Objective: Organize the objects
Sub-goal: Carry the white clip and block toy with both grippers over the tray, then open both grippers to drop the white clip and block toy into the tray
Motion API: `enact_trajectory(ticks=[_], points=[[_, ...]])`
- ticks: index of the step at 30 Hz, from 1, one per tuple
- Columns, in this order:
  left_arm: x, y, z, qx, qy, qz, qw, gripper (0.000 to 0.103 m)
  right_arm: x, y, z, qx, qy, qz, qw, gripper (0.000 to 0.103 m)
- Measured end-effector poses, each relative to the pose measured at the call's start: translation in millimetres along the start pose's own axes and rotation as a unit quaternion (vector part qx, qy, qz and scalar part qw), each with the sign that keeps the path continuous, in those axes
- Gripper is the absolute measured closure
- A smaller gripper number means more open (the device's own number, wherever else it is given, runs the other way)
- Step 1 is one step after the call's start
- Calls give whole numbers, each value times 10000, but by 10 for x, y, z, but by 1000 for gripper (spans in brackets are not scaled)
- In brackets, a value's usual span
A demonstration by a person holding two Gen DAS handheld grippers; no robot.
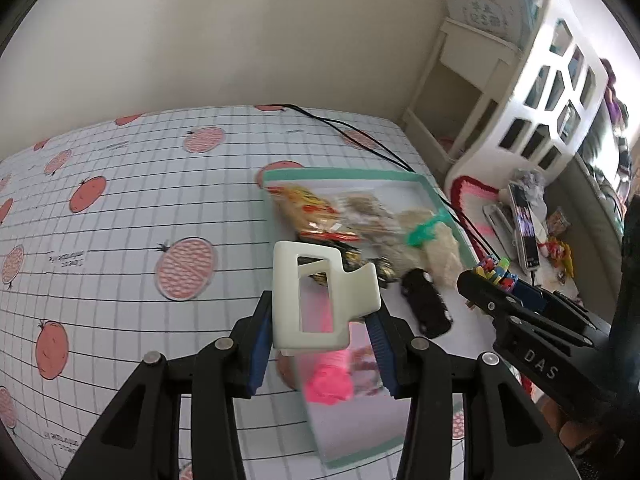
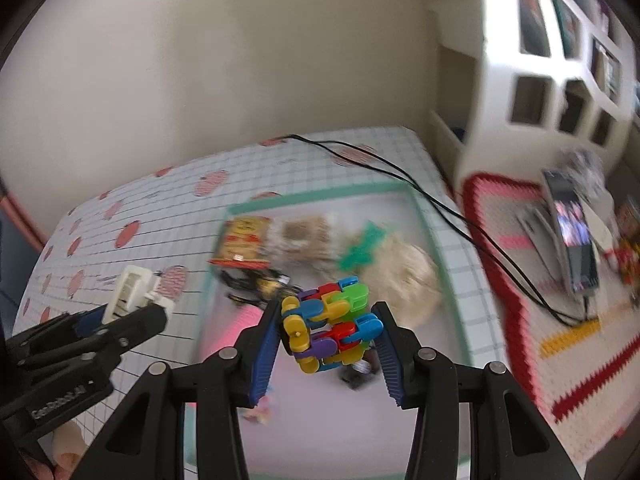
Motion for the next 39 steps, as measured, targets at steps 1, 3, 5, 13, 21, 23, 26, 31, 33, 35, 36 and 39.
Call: enact_trajectory(ticks=[1, 3, 5, 13, 21, 23, 26, 31, 33, 35, 36, 39], points=[[61, -8, -19, -14, -11, -51, 10000, 57, 56, -14, -6, -38, -38, -59, 10000, 55], [154, -28, -59, -61, -56, -98, 9999, 56, 171, -61, -31, -119, -142, -152, 9997, 55], [255, -62, -117, -143, -85, -164, 9997, 57, 259, -107, -68, -202, -256, -204, 9993, 55], [462, -149, -354, -401, 43, -302, 9987, 56, 440, -203, -288, -669, -522, -321, 9959, 55], [543, -230, -592, -651, 342, -444, 9963, 56, 467, -271, -474, -994, -652, -247, 9926, 55], [577, -236, -622, -679, 359, -480, 9959, 56, 478, -278, -510, -1059, -666, -251, 9918, 55], [603, -255, -685, -751, 476, -560, 9945, 56, 484, -294, -541, -1125, -706, -231, 9909, 55], [578, -281, -723, -826, 573, -621, 9930, 56, 509, -331, -589, -1250, -705, -245, 9893, 55], [566, -276, -721, -839, 581, -609, 9929, 56, 503, -337, -590, -1257, -712, -226, 9892, 55], [551, -282, -720, -869, 576, -601, 9927, 56, 514, -343, -599, -1282, -693, -235, 9890, 55], [547, -291, -717, -883, 561, -595, 9927, 56, 516, -342, -601, -1284, -689, -238, 9890, 55], [540, -291, -705, -922, 503, -597, 9927, 55, 517, -339, -603, -1280, -648, -245, 9894, 54]])
Point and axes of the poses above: each gripper's, at about its wrist camera, not at the fingertips, and z roughly against the way its jaws point, x to its right, y to its top, the point moved 6 cm from there along -z, roughly the way its jaws point, and after that the axes turned 15 degrees about -x, right-handed, at the moved point
